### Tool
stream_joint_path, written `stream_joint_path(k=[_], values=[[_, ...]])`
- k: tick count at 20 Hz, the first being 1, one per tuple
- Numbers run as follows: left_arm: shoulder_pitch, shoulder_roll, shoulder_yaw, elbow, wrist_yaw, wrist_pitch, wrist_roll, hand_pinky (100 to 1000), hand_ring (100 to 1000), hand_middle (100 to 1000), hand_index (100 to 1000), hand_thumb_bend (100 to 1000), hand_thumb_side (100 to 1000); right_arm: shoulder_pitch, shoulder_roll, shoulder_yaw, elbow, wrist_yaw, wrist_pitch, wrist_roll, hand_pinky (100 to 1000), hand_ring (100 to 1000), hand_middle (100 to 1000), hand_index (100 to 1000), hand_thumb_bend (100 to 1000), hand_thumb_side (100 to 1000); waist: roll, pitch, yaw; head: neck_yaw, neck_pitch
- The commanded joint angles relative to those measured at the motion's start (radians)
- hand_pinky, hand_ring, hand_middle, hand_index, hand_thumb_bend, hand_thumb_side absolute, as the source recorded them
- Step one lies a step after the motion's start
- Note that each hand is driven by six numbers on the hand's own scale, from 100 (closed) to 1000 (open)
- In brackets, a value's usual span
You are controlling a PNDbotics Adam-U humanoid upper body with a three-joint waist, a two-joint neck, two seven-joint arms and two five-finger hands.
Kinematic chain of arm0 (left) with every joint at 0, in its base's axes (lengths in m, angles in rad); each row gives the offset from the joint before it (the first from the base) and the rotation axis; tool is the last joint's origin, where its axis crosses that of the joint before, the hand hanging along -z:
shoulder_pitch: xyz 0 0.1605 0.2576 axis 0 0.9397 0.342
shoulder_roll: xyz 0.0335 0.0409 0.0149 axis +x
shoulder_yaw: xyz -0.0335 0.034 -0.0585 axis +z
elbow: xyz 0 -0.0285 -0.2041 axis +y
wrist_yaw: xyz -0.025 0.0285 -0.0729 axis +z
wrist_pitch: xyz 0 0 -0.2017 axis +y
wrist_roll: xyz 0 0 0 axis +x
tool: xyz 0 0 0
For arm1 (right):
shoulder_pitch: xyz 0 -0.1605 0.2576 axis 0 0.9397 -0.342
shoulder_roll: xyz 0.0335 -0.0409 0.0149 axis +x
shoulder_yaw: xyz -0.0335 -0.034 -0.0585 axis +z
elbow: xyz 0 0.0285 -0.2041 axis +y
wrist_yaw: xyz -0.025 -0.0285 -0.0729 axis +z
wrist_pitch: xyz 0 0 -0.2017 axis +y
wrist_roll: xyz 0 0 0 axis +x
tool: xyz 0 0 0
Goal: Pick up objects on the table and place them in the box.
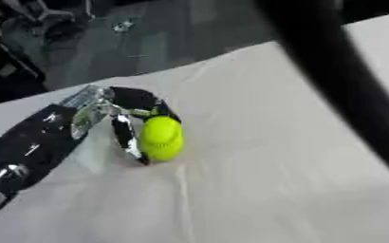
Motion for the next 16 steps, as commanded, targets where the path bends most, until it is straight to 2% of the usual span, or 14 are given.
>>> stream_joint_path(k=[1, 3, 6, 13, 16], values=[[-0.007, 0.03, -0.001, -0.021, 0.013, -0.066, -0.001, 100, 100, 152, 412, 100, 692, -0.013, -0.026, -0.005, -0.013, -0.002, 0.0, 0.005, 180, 460, 527, 701, 100, 945, -0.011, -0.014, 0.001, 0.013, -0.015], [-0.005, 0.044, -0.001, -0.043, -0.006, -0.066, 0.041, 100, 100, 111, 379, 100, 663, -0.009, -0.027, -0.006, -0.013, 0.001, 0.0, 0.006, 179, 460, 527, 700, 100, 945, -0.012, -0.015, 0.004, 0.011, -0.017], [0.004, 0.072, 0.007, -0.075, -0.035, -0.066, 0.119, 100, 100, 100, 359, 100, 637, -0.003, -0.028, -0.007, -0.013, 0.006, -0.002, 0.007, 178, 460, 526, 700, 100, 944, -0.013, -0.018, 0.01, 0.009, -0.02], [0.053, 0.209, 0.063, -0.166, -0.059, -0.066, 0.349, 100, 100, 100, 342, 100, 615, 0.038, -0.036, -0.012, -0.013, 0.032, -0.016, 0.006, 175, 460, 526, 699, 100, 941, -0.024, -0.035, 0.04, -0.004, -0.017], [0.082, 0.265, 0.079, -0.195, -0.055, -0.066, 0.413, 100, 100, 100, 341, 100, 615, 0.055, -0.039, -0.013, -0.013, 0.043, -0.024, 0.01, 174, 460, 526, 698, 100, 940, -0.028, -0.041, 0.051, -0.012, -0.016]])
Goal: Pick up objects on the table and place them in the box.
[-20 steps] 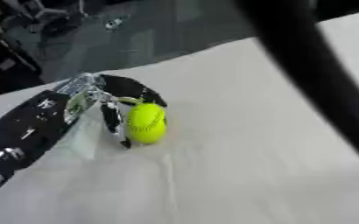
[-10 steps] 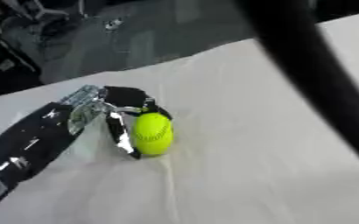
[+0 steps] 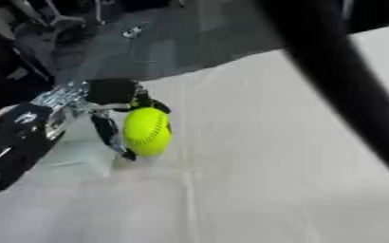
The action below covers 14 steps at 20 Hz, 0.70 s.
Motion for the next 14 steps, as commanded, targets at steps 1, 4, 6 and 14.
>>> stream_joint_path(k=[1, 4, 6, 14], values=[[0.012, 0.107, 0.036, -0.041, 0.002, 0.001, 0.064, 100, 100, 100, 341, 100, 616, 0.007, -0.036, -0.011, -0.013, 0.016, -0.011, 0.005, 172, 460, 526, 697, 100, 939, -0.016, -0.022, 0.01, -0.012, -0.008], [0.051, 0.162, 0.049, -0.057, -0.012, 0.013, 0.071, 100, 100, 100, 342, 100, 619, 0.025, -0.04, -0.011, -0.013, 0.027, -0.018, 0.009, 172, 460, 526, 697, 100, 938, -0.019, -0.03, 0.022, -0.016, -0.003], [0.085, 0.202, 0.055, -0.063, -0.037, 0.032, 0.057, 100, 100, 100, 341, 100, 631, 0.037, -0.044, -0.011, -0.013, 0.035, -0.022, 0.01, 170, 460, 526, 696, 100, 937, -0.02, -0.036, 0.032, -0.019, 0.0], [0.178, 0.288, 0.091, -0.06, -0.254, 0.168, 0.046, 100, 100, 100, 338, 100, 660, 0.069, -0.045, -0.008, -0.013, 0.06, -0.036, 0.017, 167, 460, 526, 695, 100, 934, -0.028, -0.048, 0.051, -0.023, 0.0]])
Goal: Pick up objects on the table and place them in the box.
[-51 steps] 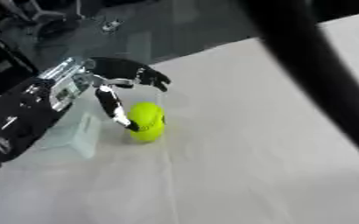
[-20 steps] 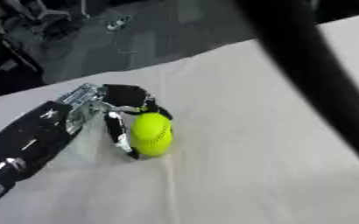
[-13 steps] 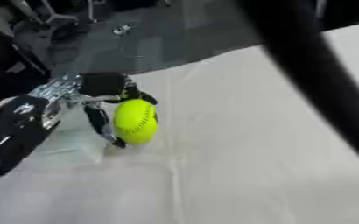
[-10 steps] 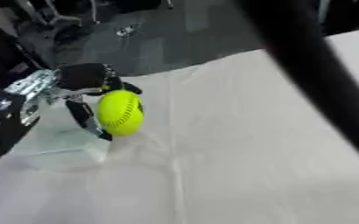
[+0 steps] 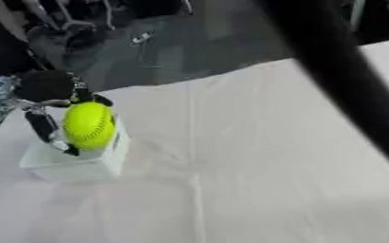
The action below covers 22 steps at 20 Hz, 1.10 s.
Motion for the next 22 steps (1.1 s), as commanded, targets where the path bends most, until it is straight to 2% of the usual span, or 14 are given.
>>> stream_joint_path(k=[1, 6, 8, 9, 10, 11, 13, 14, 15, 17, 20, 21, 22], values=[[-0.004, 0.066, 0.038, 0.009, -0.101, 0.059, 0.016, 100, 100, 100, 338, 100, 661, 0.001, -0.03, -0.002, -0.013, 0.01, -0.007, 0.006, 166, 460, 527, 695, 100, 934, -0.016, -0.018, 0.005, -0.004, -0.006], [-0.017, 0.051, 0.068, 0.095, -0.232, 0.129, 0.07, 100, 100, 100, 338, 100, 661, 0.004, -0.025, 0.0, -0.013, 0.015, -0.009, 0.011, 167, 460, 527, 696, 100, 933, -0.021, -0.017, 0.004, 0.004, -0.012], [-0.018, 0.05, 0.078, 0.135, -0.276, 0.16, 0.063, 100, 100, 100, 345, 100, 675, 0.002, -0.024, 0.0, -0.013, 0.015, -0.007, 0.01, 167, 460, 529, 697, 100, 933, -0.02, -0.015, 0.004, 0.006, -0.01], [-0.017, 0.048, 0.079, 0.152, -0.296, 0.171, 0.048, 100, 100, 202, 413, 101, 666, 0.002, -0.025, 0.0, -0.013, 0.015, -0.007, 0.01, 167, 461, 529, 697, 100, 933, -0.02, -0.015, 0.003, 0.007, -0.008], [-0.015, 0.047, 0.078, 0.169, -0.311, 0.176, 0.019, 358, 372, 428, 578, 346, 637, 0.001, -0.025, 0.0, -0.013, 0.014, -0.006, 0.01, 168, 461, 529, 696, 100, 933, -0.02, -0.015, 0.003, 0.008, -0.006], [-0.014, 0.046, 0.077, 0.18, -0.322, 0.177, -0.015, 669, 726, 676, 772, 543, 688, 0.0, -0.025, -0.001, -0.013, 0.013, -0.006, 0.011, 168, 461, 529, 696, 100, 932, -0.019, -0.015, 0.003, 0.009, -0.004], [-0.016, 0.044, 0.072, 0.198, -0.357, 0.183, -0.124, 1000, 989, 899, 932, 706, 763, 0.0, -0.026, -0.002, -0.013, 0.011, -0.007, 0.012, 168, 461, 529, 697, 100, 932, -0.019, -0.016, 0.002, 0.012, 0.0], [-0.018, 0.041, 0.071, 0.199, -0.369, 0.185, -0.173, 933, 911, 837, 887, 657, 730, 0.001, -0.027, -0.002, -0.013, 0.011, -0.007, 0.013, 168, 461, 529, 696, 100, 932, -0.02, -0.016, 0.002, 0.013, 0.002], [-0.02, 0.039, 0.071, 0.196, -0.374, 0.186, -0.21, 1000, 1000, 1000, 981, 771, 845, 0.001, -0.027, -0.003, -0.013, 0.01, -0.007, 0.013, 168, 461, 530, 699, 100, 932, -0.02, -0.016, 0.003, 0.014, 0.003], [-0.022, 0.038, 0.073, 0.188, -0.373, 0.185, -0.276, 1000, 1000, 1000, 1000, 804, 901, 0.003, -0.027, -0.003, -0.013, 0.01, -0.007, 0.014, 167, 461, 530, 700, 100, 932, -0.02, -0.016, 0.004, 0.015, 0.008], [-0.019, 0.041, 0.082, 0.17, -0.331, 0.186, -0.309, 1000, 1000, 1000, 1000, 816, 985, 0.005, -0.027, -0.003, -0.013, 0.012, -0.008, 0.015, 167, 462, 530, 701, 100, 932, -0.021, -0.016, 0.007, 0.017, 0.015], [-0.016, 0.043, 0.085, 0.165, -0.315, 0.188, -0.311, 1000, 1000, 1000, 1000, 807, 1000, 0.006, -0.028, -0.003, -0.013, 0.012, -0.008, 0.015, 167, 462, 530, 700, 100, 932, -0.021, -0.016, 0.007, 0.018, 0.017], [-0.012, 0.046, 0.091, 0.158, -0.292, 0.191, -0.305, 1000, 1000, 1000, 1000, 756, 1000, 0.007, -0.028, -0.004, -0.013, 0.013, -0.009, 0.016, 168, 462, 530, 700, 100, 931, -0.021, -0.016, 0.008, 0.02, 0.02]])
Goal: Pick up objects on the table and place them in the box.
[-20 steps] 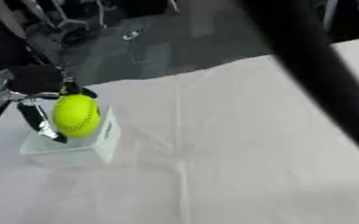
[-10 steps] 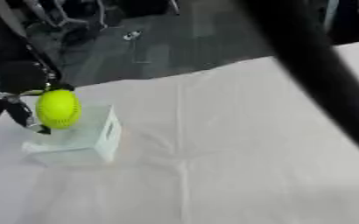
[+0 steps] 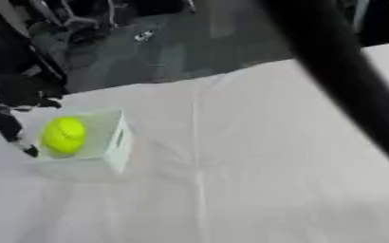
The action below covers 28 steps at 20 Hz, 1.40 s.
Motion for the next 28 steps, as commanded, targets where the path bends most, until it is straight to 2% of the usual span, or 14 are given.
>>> stream_joint_path(k=[1, 3, 5, 6, 8, 10, 12, 15, 19, 22, 23, 26, 27, 28], values=[[0.0, 0.042, 0.032, -0.026, 0.063, 0.007, -0.002, 1000, 1000, 1000, 1000, 733, 1000, -0.004, -0.028, -0.01, -0.013, 0.0, -0.002, 0.003, 168, 462, 530, 700, 100, 931, -0.011, -0.016, 0.004, 0.014, 0.008], [0.019, 0.049, 0.047, -0.052, 0.123, 0.012, 0.027, 1000, 1000, 1000, 978, 566, 869, -0.002, -0.029, -0.012, -0.013, 0.001, -0.004, 0.003, 169, 462, 530, 701, 100, 941, -0.011, -0.016, 0.007, 0.014, 0.009], [0.063, 0.056, 0.075, -0.123, 0.224, 0.007, 0.111, 1000, 947, 905, 874, 472, 696, 0.001, -0.027, -0.018, -0.013, 0.002, -0.007, -0.004, 171, 462, 529, 701, 100, 933, -0.012, -0.014, 0.012, -0.014, -0.011], [0.096, 0.055, 0.092, -0.181, 0.299, -0.012, 0.188, 864, 786, 800, 784, 387, 578, 0.003, -0.025, -0.025, -0.013, 0.002, -0.01, -0.011, 172, 461, 527, 701, 100, 933, -0.014, -0.013, 0.015, -0.045, -0.028], [0.176, 0.058, 0.126, -0.292, 0.442, -0.05, 0.339, 607, 633, 711, 716, 308, 415, 0.01, -0.023, -0.037, -0.013, 0.003, -0.018, -0.029, 174, 461, 526, 701, 100, 933, -0.018, -0.011, 0.023, -0.102, -0.054], [0.273, 0.049, 0.162, -0.418, 0.547, -0.069, 0.472, 495, 543, 630, 674, 243, 363, 0.021, -0.023, -0.048, -0.013, 0.009, -0.027, -0.043, 173, 461, 526, 699, 100, 931, -0.024, -0.011, 0.035, -0.133, -0.059], [0.358, 0.018, 0.193, -0.547, 0.602, -0.066, 0.56, 464, 520, 609, 649, 100, 381, 0.038, -0.023, -0.053, -0.013, 0.02, -0.036, -0.045, 171, 461, 526, 697, 100, 929, -0.032, -0.013, 0.052, -0.132, -0.045], [0.453, -0.077, 0.227, -0.746, 0.662, -0.052, 0.637, 442, 502, 599, 627, 100, 401, 0.077, -0.022, -0.052, -0.013, 0.047, -0.05, -0.035, 166, 461, 527, 696, 100, 927, -0.048, -0.023, 0.081, -0.13, -0.02], [0.497, -0.26, 0.249, -0.962, 0.818, -0.01, 0.723, 397, 455, 572, 602, 100, 513, 0.135, -0.016, -0.044, -0.013, 0.082, -0.073, -0.015, 160, 462, 527, 689, 100, 921, -0.074, -0.047, 0.115, -0.144, -0.003], [0.477, -0.393, 0.244, -1.0, 0.982, -0.033, 0.786, 379, 429, 554, 591, 100, 608, 0.174, -0.007, -0.035, -0.013, 0.111, -0.093, 0.006, 154, 462, 526, 683, 100, 917, -0.09, -0.063, 0.137, -0.147, -0.009], [0.468, -0.426, 0.241, -1.002, 1.031, -0.059, 0.804, 379, 430, 555, 591, 100, 598, 0.187, -0.001, -0.031, -0.013, 0.124, -0.101, 0.014, 155, 462, 526, 683, 100, 917, -0.094, -0.066, 0.146, -0.152, -0.013], [0.431, -0.496, 0.223, -1.005, 1.162, -0.131, 0.825, 386, 425, 551, 591, 100, 680, 0.237, 0.021, -0.015, -0.013, 0.173, -0.121, 0.033, 143, 461, 528, 681, 100, 917, -0.108, -0.078, 0.173, -0.177, -0.018], [0.417, -0.51, 0.217, -1.005, 1.206, -0.142, 0.821, 386, 425, 552, 591, 100, 718, 0.256, 0.03, -0.01, -0.013, 0.193, -0.129, 0.038, 143, 461, 528, 681, 100, 874, -0.114, -0.082, 0.182, -0.19, -0.02], [0.406, -0.515, 0.214, -1.005, 1.246, -0.147, 0.808, 385, 423, 553, 593, 100, 682, 0.272, 0.038, -0.005, -0.013, 0.212, -0.137, 0.04, 139, 461, 529, 680, 100, 917, -0.12, -0.086, 0.191, -0.199, -0.022]])
